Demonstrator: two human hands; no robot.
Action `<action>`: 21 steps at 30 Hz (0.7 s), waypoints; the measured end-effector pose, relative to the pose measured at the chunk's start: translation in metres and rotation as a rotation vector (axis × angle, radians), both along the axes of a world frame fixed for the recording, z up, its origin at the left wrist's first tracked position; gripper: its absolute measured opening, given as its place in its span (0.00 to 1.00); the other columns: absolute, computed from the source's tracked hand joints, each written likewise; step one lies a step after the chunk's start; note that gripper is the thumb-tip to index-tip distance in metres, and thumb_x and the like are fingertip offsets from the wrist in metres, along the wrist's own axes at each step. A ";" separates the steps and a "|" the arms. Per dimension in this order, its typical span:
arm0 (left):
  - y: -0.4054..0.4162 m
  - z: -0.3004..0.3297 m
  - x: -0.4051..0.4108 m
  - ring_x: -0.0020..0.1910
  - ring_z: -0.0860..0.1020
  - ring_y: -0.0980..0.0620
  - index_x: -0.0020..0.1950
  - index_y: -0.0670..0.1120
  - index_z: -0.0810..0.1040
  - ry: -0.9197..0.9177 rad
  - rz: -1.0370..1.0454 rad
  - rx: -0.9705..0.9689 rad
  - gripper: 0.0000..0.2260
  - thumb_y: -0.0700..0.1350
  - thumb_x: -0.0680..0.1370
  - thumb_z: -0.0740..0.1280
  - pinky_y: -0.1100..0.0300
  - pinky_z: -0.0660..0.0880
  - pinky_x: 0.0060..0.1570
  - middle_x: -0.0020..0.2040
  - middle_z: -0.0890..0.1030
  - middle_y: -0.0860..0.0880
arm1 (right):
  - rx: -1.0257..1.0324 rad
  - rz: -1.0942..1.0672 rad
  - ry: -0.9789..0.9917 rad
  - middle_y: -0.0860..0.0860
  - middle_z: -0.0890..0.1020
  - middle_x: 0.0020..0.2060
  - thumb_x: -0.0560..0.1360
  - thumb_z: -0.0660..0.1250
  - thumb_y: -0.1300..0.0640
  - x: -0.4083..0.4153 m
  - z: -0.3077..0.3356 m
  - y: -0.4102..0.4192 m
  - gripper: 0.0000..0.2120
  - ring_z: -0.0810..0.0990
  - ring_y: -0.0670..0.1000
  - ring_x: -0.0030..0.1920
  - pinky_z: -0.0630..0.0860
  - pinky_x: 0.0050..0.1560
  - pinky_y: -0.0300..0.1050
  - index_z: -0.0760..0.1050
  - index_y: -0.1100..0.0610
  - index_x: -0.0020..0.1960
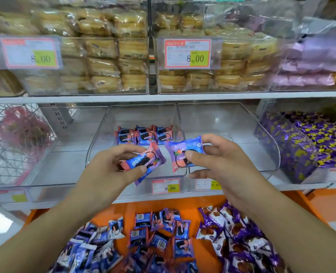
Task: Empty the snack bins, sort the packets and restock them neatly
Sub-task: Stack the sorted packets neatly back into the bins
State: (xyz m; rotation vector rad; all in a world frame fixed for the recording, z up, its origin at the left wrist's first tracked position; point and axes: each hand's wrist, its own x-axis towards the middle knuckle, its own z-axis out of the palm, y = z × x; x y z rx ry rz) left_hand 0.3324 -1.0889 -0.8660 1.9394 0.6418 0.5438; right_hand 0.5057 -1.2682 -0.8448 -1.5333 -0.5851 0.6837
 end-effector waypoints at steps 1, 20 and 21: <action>0.007 0.000 0.011 0.47 0.84 0.56 0.56 0.57 0.84 -0.001 -0.001 0.008 0.14 0.40 0.75 0.78 0.66 0.76 0.41 0.52 0.86 0.54 | 0.001 -0.015 0.007 0.54 0.89 0.48 0.77 0.75 0.63 0.004 -0.002 0.001 0.09 0.88 0.55 0.49 0.86 0.45 0.54 0.81 0.58 0.57; 0.114 -0.097 0.185 0.43 0.76 0.47 0.54 0.49 0.87 0.257 0.019 0.647 0.12 0.41 0.72 0.80 0.59 0.74 0.49 0.48 0.73 0.49 | -0.013 -0.154 -0.031 0.52 0.88 0.47 0.74 0.77 0.59 0.051 -0.020 -0.006 0.08 0.88 0.59 0.44 0.85 0.48 0.61 0.82 0.55 0.52; 0.114 -0.100 0.186 0.43 0.76 0.46 0.54 0.48 0.87 0.236 0.036 0.662 0.12 0.40 0.71 0.80 0.59 0.73 0.49 0.47 0.74 0.48 | -0.015 -0.153 -0.033 0.52 0.88 0.47 0.74 0.77 0.59 0.051 -0.020 -0.005 0.08 0.88 0.59 0.43 0.85 0.49 0.61 0.82 0.55 0.52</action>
